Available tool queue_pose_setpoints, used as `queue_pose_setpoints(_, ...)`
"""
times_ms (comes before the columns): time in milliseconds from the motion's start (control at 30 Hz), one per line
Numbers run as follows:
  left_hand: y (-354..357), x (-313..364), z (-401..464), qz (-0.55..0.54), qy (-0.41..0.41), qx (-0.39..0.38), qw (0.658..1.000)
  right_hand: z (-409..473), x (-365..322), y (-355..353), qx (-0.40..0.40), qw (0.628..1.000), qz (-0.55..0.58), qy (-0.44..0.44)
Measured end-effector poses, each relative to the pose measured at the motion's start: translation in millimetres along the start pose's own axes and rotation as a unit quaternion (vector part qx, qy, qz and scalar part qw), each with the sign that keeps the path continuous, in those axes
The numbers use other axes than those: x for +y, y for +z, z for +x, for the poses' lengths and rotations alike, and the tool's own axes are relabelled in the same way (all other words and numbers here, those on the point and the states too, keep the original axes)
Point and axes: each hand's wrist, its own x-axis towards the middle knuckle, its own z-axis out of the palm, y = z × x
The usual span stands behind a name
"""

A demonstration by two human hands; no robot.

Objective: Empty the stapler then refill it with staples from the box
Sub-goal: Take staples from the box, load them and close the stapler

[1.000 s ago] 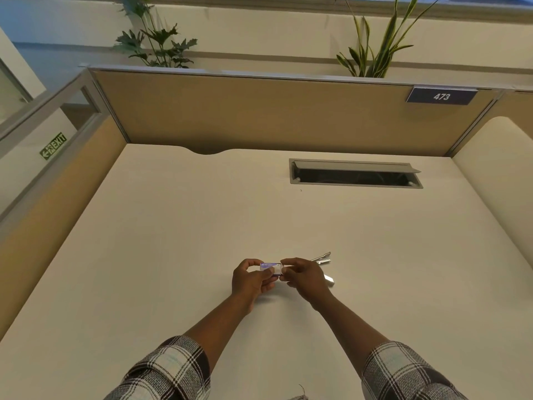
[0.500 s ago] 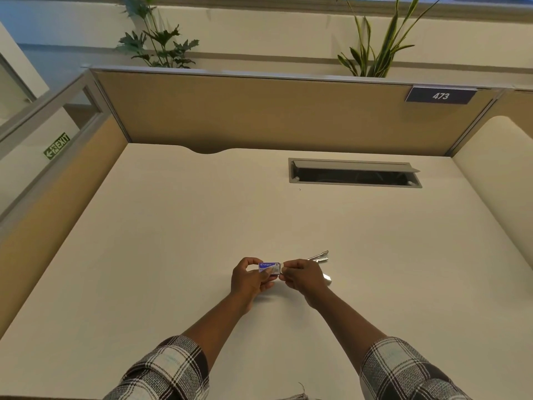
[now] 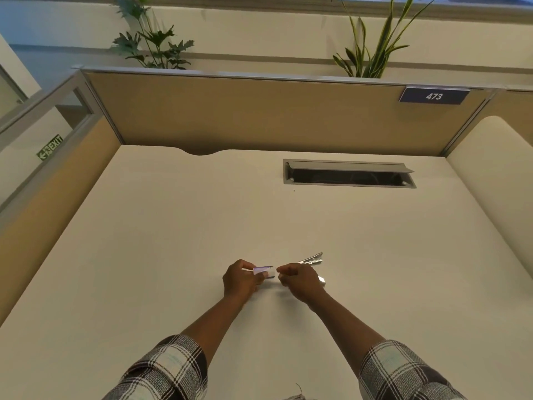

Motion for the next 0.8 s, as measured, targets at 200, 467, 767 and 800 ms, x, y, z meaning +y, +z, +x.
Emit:
queue_pose_setpoints(200, 0, -2, 26, 0.130, 0.031, 0.005, 0.991, 2, 33, -32, 0.120, 0.946, -0.298, -0.043)
queue_pose_setpoints(467, -3, -5, 29, 0.279, 0.070, -0.007, 0.958, 13, 50, -48, 0.093, 0.910, -0.403, -0.038)
queue_pose_setpoints(767, 33, 15, 16, 0.268, 0.178, -0.059, 0.945, 5, 49, -51, 0.122, 0.892, -0.422, -0.112)
queue_pose_setpoints(800, 41, 18, 13, 0.252, 0.173, -0.080, 0.949, 3, 48, -52, 0.128, 0.892, -0.415, -0.124)
